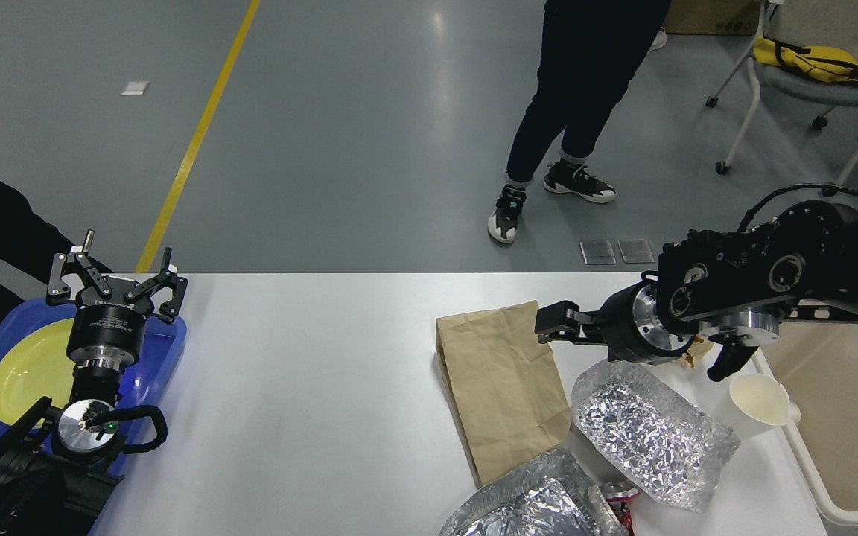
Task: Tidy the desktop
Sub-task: 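Lower the right gripper toward the crumpled paper beside the bag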
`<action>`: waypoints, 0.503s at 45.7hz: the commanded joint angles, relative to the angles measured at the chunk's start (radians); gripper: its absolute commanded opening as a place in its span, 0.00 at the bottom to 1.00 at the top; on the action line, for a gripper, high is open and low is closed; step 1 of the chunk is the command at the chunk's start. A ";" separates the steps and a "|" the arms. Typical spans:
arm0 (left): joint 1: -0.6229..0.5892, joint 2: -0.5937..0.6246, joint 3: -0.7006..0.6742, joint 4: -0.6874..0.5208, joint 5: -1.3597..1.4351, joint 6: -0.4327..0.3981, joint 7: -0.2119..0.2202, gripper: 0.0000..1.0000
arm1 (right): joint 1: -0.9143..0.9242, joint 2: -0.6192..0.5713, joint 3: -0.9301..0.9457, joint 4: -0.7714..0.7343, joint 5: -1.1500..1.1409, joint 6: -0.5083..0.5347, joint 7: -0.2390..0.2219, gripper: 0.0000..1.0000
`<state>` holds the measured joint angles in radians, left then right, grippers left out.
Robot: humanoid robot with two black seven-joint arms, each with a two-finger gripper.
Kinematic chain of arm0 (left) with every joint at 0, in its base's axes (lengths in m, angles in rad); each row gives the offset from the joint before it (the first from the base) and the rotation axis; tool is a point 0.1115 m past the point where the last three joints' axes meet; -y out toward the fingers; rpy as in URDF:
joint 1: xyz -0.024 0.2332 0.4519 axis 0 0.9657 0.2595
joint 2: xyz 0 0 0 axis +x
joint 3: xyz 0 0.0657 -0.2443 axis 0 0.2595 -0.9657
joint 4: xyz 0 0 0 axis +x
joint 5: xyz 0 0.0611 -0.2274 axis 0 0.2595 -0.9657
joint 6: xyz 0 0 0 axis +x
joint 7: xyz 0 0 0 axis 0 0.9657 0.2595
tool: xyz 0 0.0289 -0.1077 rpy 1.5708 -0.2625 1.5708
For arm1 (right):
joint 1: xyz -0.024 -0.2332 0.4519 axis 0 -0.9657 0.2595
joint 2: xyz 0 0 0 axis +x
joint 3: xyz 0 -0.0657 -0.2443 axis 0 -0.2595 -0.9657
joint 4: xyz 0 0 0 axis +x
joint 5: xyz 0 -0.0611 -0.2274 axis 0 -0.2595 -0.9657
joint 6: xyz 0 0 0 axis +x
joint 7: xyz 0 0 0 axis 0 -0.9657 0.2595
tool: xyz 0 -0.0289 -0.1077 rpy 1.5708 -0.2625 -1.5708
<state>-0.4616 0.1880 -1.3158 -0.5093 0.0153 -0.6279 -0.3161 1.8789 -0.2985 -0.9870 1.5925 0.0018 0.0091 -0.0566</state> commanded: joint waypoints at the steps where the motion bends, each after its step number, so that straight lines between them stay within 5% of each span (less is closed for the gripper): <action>1: 0.000 0.001 0.000 0.000 0.000 0.001 0.000 0.97 | -0.001 -0.007 0.014 0.000 0.004 0.000 0.009 1.00; 23: 0.003 0.002 0.000 0.000 0.000 -0.001 0.000 0.97 | -0.004 -0.128 0.014 0.007 0.003 0.000 0.008 1.00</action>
<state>-0.4609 0.1889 -1.3162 -0.5093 0.0154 -0.6279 -0.3161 1.8750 -0.4213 -0.9725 1.5977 0.0061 0.0087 -0.0492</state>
